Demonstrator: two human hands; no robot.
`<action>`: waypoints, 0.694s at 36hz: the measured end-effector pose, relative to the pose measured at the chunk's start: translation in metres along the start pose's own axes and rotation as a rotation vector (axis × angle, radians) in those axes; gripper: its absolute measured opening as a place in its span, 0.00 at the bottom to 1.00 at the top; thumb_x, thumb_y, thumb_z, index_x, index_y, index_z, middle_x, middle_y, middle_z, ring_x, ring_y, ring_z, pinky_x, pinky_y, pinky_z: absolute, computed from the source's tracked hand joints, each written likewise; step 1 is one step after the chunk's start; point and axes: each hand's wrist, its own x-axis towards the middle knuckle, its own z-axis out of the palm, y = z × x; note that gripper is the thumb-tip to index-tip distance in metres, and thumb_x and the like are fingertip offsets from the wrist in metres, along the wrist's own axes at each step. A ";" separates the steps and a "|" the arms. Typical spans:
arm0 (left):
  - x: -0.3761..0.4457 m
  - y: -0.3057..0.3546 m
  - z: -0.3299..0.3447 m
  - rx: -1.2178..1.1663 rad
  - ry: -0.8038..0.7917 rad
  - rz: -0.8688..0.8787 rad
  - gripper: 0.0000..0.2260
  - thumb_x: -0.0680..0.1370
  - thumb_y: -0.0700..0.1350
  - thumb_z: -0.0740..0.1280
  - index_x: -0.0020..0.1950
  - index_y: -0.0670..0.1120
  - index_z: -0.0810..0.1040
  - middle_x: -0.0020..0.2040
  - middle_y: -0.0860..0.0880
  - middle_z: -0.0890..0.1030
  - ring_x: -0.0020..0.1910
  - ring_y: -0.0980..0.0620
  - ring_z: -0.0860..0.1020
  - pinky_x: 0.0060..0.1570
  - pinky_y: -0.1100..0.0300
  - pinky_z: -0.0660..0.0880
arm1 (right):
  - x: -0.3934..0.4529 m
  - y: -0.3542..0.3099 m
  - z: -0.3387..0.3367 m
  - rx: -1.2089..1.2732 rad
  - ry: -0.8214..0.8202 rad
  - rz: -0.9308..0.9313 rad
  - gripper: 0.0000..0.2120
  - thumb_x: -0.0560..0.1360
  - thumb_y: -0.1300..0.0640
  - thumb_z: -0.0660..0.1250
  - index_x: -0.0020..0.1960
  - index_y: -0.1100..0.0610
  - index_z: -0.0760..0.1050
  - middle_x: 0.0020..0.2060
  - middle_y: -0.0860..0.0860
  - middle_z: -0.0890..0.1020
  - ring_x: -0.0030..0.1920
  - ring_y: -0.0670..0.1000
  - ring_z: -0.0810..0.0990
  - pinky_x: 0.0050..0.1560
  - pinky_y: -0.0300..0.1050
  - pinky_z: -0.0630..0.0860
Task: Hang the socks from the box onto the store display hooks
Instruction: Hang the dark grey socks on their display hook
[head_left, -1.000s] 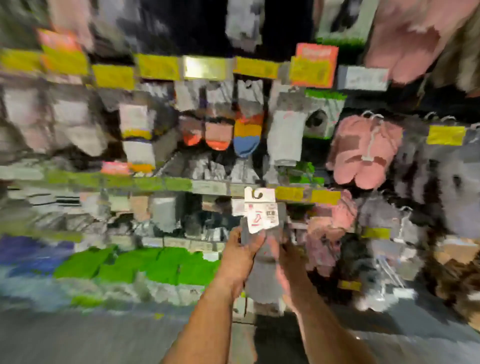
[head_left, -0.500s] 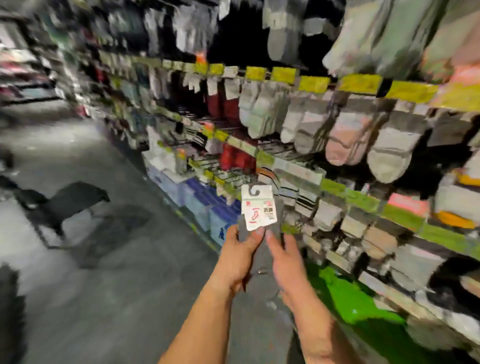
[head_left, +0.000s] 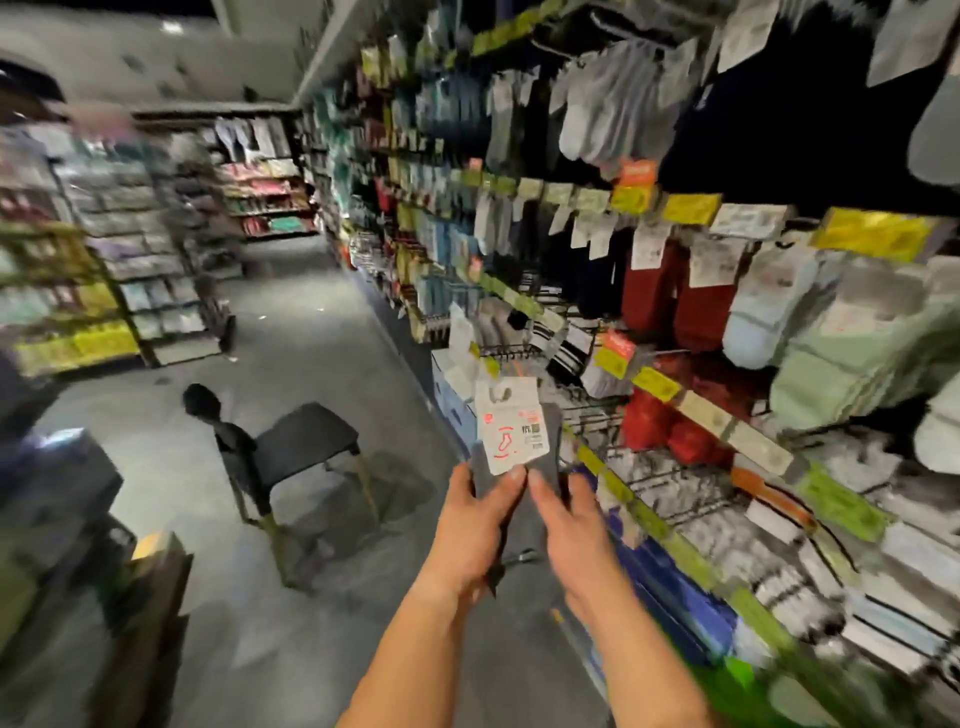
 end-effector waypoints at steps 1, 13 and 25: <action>0.020 0.006 -0.007 0.002 0.011 0.008 0.11 0.80 0.37 0.68 0.62 0.41 0.74 0.54 0.44 0.86 0.52 0.49 0.85 0.47 0.59 0.82 | 0.019 -0.005 0.011 -0.006 -0.006 -0.003 0.20 0.77 0.38 0.64 0.59 0.52 0.70 0.51 0.50 0.80 0.51 0.52 0.80 0.58 0.56 0.77; 0.264 0.039 -0.108 -0.026 0.006 -0.035 0.12 0.79 0.40 0.70 0.61 0.41 0.74 0.55 0.42 0.86 0.54 0.44 0.85 0.54 0.50 0.82 | 0.230 -0.019 0.153 0.035 0.032 -0.001 0.18 0.77 0.40 0.66 0.59 0.52 0.71 0.51 0.50 0.81 0.51 0.52 0.81 0.56 0.54 0.78; 0.493 0.092 -0.186 -0.028 -0.112 -0.126 0.13 0.79 0.42 0.71 0.62 0.40 0.76 0.55 0.40 0.85 0.56 0.40 0.84 0.61 0.40 0.78 | 0.423 -0.049 0.276 0.012 0.224 0.041 0.19 0.77 0.38 0.65 0.58 0.51 0.72 0.50 0.49 0.81 0.49 0.50 0.80 0.56 0.53 0.78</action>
